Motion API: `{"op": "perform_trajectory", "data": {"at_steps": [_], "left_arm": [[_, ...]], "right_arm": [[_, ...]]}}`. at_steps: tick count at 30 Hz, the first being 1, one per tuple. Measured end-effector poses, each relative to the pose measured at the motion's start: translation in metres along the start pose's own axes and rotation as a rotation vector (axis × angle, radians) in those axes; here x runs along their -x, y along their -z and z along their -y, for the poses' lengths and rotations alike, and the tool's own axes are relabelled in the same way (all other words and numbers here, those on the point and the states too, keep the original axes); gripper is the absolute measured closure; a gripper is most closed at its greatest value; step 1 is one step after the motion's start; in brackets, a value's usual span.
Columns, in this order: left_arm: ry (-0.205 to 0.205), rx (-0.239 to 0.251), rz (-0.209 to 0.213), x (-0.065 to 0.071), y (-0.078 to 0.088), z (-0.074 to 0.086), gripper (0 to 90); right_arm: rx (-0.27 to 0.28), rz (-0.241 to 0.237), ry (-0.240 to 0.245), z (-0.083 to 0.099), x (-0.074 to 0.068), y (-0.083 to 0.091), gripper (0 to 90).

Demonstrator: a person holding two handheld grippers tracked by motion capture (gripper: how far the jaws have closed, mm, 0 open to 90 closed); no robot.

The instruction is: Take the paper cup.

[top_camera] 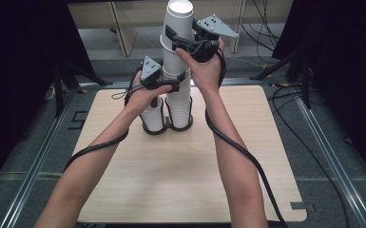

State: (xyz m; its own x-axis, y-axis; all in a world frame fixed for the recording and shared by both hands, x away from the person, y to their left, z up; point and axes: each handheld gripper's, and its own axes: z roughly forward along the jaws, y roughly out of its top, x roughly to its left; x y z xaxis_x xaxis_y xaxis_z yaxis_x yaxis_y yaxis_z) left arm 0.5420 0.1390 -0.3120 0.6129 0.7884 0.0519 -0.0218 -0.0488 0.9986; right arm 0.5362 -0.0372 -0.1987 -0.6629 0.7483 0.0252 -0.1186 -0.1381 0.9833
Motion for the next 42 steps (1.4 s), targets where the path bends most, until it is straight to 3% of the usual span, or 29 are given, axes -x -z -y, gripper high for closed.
{"op": "perform_trajectory", "data": {"at_steps": [24, 31, 40, 42], "left_arm": [[-0.013, 0.007, 0.005, 0.000, 0.001, -0.001, 6.0], [-0.007, 0.017, 0.010, 0.003, 0.003, -0.002, 0.0], [-0.035, 0.028, 0.000, 0.008, 0.011, -0.008, 0.0], [-0.079, 0.023, -0.008, 0.007, 0.015, -0.010, 0.0]], "right_arm": [[0.095, 0.000, 0.001, -0.015, -0.006, 0.018, 22.2], [0.099, 0.003, 0.007, -0.015, -0.009, 0.024, 22.2], [0.110, 0.005, 0.003, -0.014, -0.010, 0.035, 22.2], [0.113, 0.005, 0.015, -0.013, -0.009, 0.037, 22.2]]}}
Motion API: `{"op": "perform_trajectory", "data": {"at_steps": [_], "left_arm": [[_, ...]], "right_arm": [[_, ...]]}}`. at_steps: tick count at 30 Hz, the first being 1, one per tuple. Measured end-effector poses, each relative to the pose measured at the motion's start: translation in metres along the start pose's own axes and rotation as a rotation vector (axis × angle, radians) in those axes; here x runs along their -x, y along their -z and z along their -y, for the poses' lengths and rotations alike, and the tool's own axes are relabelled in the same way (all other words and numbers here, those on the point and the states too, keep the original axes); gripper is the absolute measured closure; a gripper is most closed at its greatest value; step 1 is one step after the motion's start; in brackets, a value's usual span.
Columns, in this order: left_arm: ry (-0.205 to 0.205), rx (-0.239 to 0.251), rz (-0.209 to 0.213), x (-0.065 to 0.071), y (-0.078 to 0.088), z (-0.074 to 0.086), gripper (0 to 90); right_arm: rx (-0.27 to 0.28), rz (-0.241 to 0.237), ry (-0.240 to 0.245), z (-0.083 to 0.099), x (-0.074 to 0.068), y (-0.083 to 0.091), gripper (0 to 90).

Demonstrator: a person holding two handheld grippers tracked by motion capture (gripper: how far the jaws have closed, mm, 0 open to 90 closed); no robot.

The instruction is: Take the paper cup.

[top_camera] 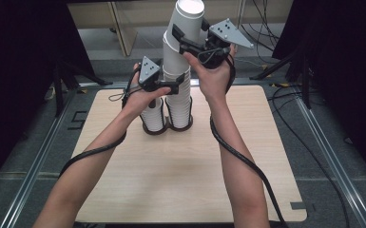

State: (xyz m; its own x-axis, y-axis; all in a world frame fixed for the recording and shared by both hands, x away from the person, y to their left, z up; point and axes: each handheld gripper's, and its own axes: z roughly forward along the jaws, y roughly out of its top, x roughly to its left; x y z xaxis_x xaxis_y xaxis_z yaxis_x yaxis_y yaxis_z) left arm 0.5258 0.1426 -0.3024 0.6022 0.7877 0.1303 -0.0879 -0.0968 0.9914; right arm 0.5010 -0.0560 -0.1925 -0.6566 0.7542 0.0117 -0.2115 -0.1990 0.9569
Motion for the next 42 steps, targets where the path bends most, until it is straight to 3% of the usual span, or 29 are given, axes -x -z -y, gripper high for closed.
{"op": "perform_trajectory", "data": {"at_steps": [3, 18, 23, 42], "left_arm": [[-0.001, -0.018, 0.008, 0.001, 0.006, -0.002, 0.0], [-0.014, 0.015, 0.022, 0.009, 0.035, -0.005, 0.0], [-0.031, 0.021, 0.020, 0.014, 0.043, -0.004, 0.0], [-0.033, 0.018, 0.083, 0.036, 0.066, 0.003, 0.0]], "right_arm": [[0.002, 0.001, 0.001, 0.002, 0.002, 0.005, 22.2], [-0.002, 0.010, -0.007, 0.007, -0.001, 0.018, 22.1], [0.002, 0.010, 0.014, 0.007, -0.001, 0.022, 22.2], [-0.030, -0.002, 0.031, 0.019, -0.008, 0.044, 22.1]]}}
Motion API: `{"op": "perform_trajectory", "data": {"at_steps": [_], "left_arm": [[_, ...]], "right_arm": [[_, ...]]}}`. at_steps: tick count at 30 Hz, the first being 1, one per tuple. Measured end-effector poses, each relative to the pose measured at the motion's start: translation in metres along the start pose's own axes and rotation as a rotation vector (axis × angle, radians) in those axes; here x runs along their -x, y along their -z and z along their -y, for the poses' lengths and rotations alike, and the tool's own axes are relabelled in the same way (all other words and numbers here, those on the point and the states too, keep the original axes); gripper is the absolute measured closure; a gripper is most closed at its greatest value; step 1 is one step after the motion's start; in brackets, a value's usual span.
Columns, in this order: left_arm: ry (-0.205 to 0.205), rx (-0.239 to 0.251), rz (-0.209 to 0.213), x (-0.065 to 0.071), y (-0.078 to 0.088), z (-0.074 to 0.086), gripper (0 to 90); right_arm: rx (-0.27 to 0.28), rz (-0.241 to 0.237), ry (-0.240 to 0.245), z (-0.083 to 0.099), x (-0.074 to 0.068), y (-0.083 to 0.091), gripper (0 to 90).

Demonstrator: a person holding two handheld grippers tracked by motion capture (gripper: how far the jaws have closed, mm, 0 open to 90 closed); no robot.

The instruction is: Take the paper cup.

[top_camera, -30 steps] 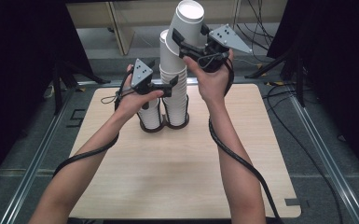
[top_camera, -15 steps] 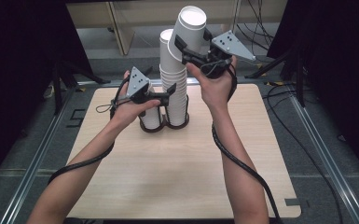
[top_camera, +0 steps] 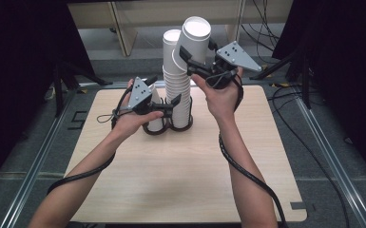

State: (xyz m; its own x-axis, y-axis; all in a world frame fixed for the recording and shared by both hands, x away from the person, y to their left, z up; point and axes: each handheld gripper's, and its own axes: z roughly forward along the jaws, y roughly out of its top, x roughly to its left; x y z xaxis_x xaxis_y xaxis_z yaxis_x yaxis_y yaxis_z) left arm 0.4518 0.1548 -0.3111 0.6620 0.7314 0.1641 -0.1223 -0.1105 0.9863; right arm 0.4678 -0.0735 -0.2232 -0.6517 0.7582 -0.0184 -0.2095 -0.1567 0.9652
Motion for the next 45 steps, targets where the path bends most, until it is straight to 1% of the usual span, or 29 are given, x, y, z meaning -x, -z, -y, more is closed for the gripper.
{"op": "perform_trajectory", "data": {"at_steps": [6, 11, 12, 13, 16, 18, 19, 20, 21, 22, 23, 24, 25, 27, 28, 29, 31, 32, 33, 34, 35, 36, 38, 40, 41, 42, 43, 44, 45], "left_arm": [[-0.012, 0.011, 0.006, 0.006, 0.006, 0.000, 0.0], [-0.007, 0.008, 0.013, 0.010, 0.010, 0.003, 0.0], [-0.008, 0.008, 0.013, 0.011, 0.011, 0.004, 0.0], [-0.008, 0.007, 0.012, 0.011, 0.011, 0.004, 0.0], [-0.006, 0.006, 0.017, 0.013, 0.014, 0.006, 0.0], [-0.022, 0.010, 0.012, 0.014, 0.016, 0.007, 0.0], [-0.010, 0.004, 0.017, 0.015, 0.016, 0.008, 0.0], [-0.009, 0.004, 0.019, 0.016, 0.017, 0.010, 0.0], [-0.020, 0.004, 0.014, 0.016, 0.018, 0.010, 0.0], [-0.023, 0.003, 0.013, 0.016, 0.018, 0.011, 0.0], [-0.009, -0.002, 0.021, 0.018, 0.019, 0.012, 0.0], [-0.010, -0.001, 0.023, 0.018, 0.020, 0.013, 0.0], [-0.021, 0.001, 0.017, 0.018, 0.021, 0.014, 0.0], [-0.009, -0.003, 0.025, 0.020, 0.022, 0.015, 0.0], [-0.013, -0.003, 0.026, 0.022, 0.024, 0.017, 0.0], [-0.013, -0.003, 0.026, 0.022, 0.024, 0.017, 0.0], [-0.011, -0.002, 0.030, 0.023, 0.025, 0.018, 0.0], [-0.021, 0.002, 0.026, 0.023, 0.027, 0.018, 0.0], [-0.010, -0.003, 0.033, 0.025, 0.028, 0.019, 0.0], [-0.011, -0.003, 0.034, 0.025, 0.029, 0.020, 0.0], [-0.019, -0.001, 0.031, 0.025, 0.030, 0.021, 0.0], [-0.011, -0.010, 0.039, 0.027, 0.031, 0.023, 0.0], [-0.018, -0.016, 0.043, 0.028, 0.034, 0.027, 0.0], [-0.014, -0.022, 0.046, 0.030, 0.036, 0.030, 0.0], [-0.023, -0.022, 0.045, 0.030, 0.037, 0.032, 0.0], [-0.013, -0.027, 0.050, 0.031, 0.038, 0.033, 0.0], [-0.013, -0.029, 0.051, 0.031, 0.039, 0.035, 0.0], [-0.018, -0.026, 0.047, 0.032, 0.040, 0.036, 0.0], [-0.016, -0.028, 0.048, 0.033, 0.041, 0.037, 0.0]], "right_arm": [[-0.003, -0.004, 0.004, 0.005, -0.003, 0.008, 22.1], [-0.015, -0.009, 0.005, 0.011, -0.006, 0.014, 22.1], [-0.021, -0.011, -0.001, 0.014, -0.007, 0.016, 22.1], [-0.019, -0.009, 0.006, 0.015, -0.006, 0.017, 22.1], [-0.024, -0.011, 0.004, 0.017, -0.008, 0.020, 22.1], [-0.030, -0.012, 0.005, 0.020, -0.008, 0.022, 22.1], [-0.033, -0.013, 0.004, 0.020, -0.008, 0.023, 22.1], [-0.032, -0.013, 0.007, 0.022, -0.008, 0.024, 22.1], [-0.034, -0.014, 0.007, 0.023, -0.009, 0.026, 22.1], [-0.039, -0.018, 0.000, 0.024, -0.010, 0.027, 22.1], [-0.044, -0.020, 0.002, 0.027, -0.011, 0.029, 22.1], [-0.044, -0.020, 0.002, 0.027, -0.011, 0.029, 22.1], [-0.049, -0.018, 0.001, 0.029, -0.012, 0.031, 22.1], [-0.050, -0.021, 0.003, 0.030, -0.012, 0.031, 22.1], [-0.055, -0.027, -0.009, 0.033, -0.014, 0.033, 22.1], [-0.053, -0.025, 0.007, 0.033, -0.014, 0.034, 22.1], [-0.056, -0.028, 0.008, 0.034, -0.014, 0.034, 22.1], [-0.059, -0.029, 0.012, 0.035, -0.015, 0.035, 22.1], [-0.062, -0.035, 0.005, 0.036, -0.016, 0.036, 22.1], [-0.067, -0.034, 0.004, 0.038, -0.017, 0.037, 22.1], [-0.069, -0.036, 0.010, 0.039, -0.017, 0.038, 22.1], [-0.079, -0.038, 0.009, 0.040, -0.017, 0.040, 22.1], [-0.090, -0.040, 0.012, 0.048, -0.017, 0.045, 22.1], [-0.098, -0.040, 0.003, 0.050, -0.018, 0.047, 22.1], [-0.103, -0.039, 0.010, 0.053, -0.018, 0.048, 22.1], [-0.113, -0.037, 0.008, 0.058, -0.018, 0.051, 22.1], [-0.113, -0.037, 0.008, 0.058, -0.018, 0.051, 22.1], [-0.122, -0.039, -0.011, 0.060, -0.019, 0.053, 22.1], [-0.125, -0.038, -0.008, 0.062, -0.018, 0.054, 22.1]]}}
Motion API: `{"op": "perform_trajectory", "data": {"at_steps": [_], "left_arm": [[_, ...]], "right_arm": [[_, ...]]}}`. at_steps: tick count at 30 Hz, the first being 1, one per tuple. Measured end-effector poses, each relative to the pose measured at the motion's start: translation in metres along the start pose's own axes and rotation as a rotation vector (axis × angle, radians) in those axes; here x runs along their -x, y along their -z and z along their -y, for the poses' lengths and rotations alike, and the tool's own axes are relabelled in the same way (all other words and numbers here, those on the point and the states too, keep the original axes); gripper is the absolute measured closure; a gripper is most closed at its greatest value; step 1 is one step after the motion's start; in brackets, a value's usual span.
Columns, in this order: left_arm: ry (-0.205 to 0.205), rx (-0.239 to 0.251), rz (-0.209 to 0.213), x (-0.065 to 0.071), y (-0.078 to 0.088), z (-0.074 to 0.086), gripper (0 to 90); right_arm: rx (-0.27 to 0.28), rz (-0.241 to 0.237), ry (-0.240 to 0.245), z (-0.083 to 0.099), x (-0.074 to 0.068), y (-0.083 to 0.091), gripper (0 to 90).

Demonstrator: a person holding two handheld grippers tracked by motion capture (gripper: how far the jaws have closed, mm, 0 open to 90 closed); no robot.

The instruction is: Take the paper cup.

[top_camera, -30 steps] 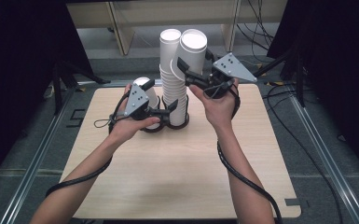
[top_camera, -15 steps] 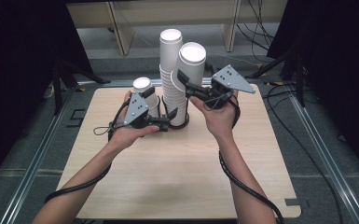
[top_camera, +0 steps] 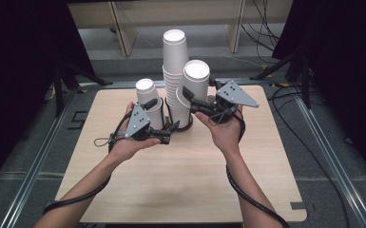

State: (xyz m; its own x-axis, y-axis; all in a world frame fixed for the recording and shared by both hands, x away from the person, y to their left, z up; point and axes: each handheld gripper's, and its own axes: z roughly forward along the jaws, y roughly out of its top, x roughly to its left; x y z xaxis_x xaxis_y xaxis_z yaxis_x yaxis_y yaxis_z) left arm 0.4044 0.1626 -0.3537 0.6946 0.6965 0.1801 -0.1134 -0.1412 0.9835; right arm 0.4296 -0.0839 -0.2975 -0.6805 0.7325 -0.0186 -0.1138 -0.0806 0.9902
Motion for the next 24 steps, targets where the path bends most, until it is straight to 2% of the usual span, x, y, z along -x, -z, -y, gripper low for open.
{"op": "perform_trajectory", "data": {"at_steps": [1, 2, 5, 7, 8, 11, 13, 14, 15, 17, 18, 20, 21, 24], "left_arm": [[-0.001, -0.002, 0.001, 0.001, 0.001, 0.001, 0.0], [-0.001, -0.003, 0.003, 0.001, 0.002, 0.002, 0.0], [0.001, -0.005, 0.006, 0.003, 0.004, 0.006, 0.0], [0.003, -0.008, 0.007, 0.005, 0.005, 0.008, 0.0], [0.003, -0.011, 0.010, 0.006, 0.006, 0.010, 0.0], [-0.005, -0.025, 0.013, 0.010, 0.007, 0.018, 0.0], [0.003, -0.034, 0.017, 0.013, 0.008, 0.024, 0.0], [0.001, -0.039, 0.019, 0.015, 0.009, 0.028, 0.0], [0.002, -0.041, 0.020, 0.016, 0.010, 0.030, 0.0], [0.003, -0.049, 0.022, 0.018, 0.011, 0.035, 0.0], [0.002, -0.053, 0.023, 0.019, 0.012, 0.037, 0.0], [-0.002, -0.058, 0.023, 0.020, 0.014, 0.042, 0.0], [0.000, -0.061, 0.024, 0.021, 0.015, 0.045, 0.0], [-0.004, -0.073, 0.027, 0.023, 0.019, 0.052, 0.0]], "right_arm": [[-0.004, -0.009, -0.016, 0.002, -0.001, 0.001, 22.1], [-0.006, -0.002, 0.007, 0.005, -0.001, 0.002, 22.1], [-0.013, -0.003, 0.015, 0.008, -0.002, 0.003, 22.0], [-0.033, -0.010, -0.007, 0.013, -0.004, 0.004, 22.0], [-0.027, -0.008, 0.010, 0.015, -0.004, 0.004, 22.0], [-0.043, -0.015, 0.006, 0.022, -0.007, 0.006, 22.0], [-0.055, -0.029, -0.013, 0.027, -0.009, 0.007, 22.0], [-0.057, -0.024, -0.005, 0.029, -0.009, 0.008, 22.0], [-0.071, -0.038, -0.030, 0.033, -0.012, 0.009, 22.0], [-0.073, -0.038, -0.011, 0.036, -0.013, 0.010, 22.0], [-0.090, -0.046, -0.037, 0.039, -0.015, 0.011, 22.0], [-0.096, -0.048, -0.011, 0.044, -0.015, 0.013, 22.0], [-0.102, -0.056, -0.029, 0.048, -0.017, 0.014, 22.0], [-0.121, -0.059, -0.016, 0.058, -0.017, 0.017, 21.9]]}}
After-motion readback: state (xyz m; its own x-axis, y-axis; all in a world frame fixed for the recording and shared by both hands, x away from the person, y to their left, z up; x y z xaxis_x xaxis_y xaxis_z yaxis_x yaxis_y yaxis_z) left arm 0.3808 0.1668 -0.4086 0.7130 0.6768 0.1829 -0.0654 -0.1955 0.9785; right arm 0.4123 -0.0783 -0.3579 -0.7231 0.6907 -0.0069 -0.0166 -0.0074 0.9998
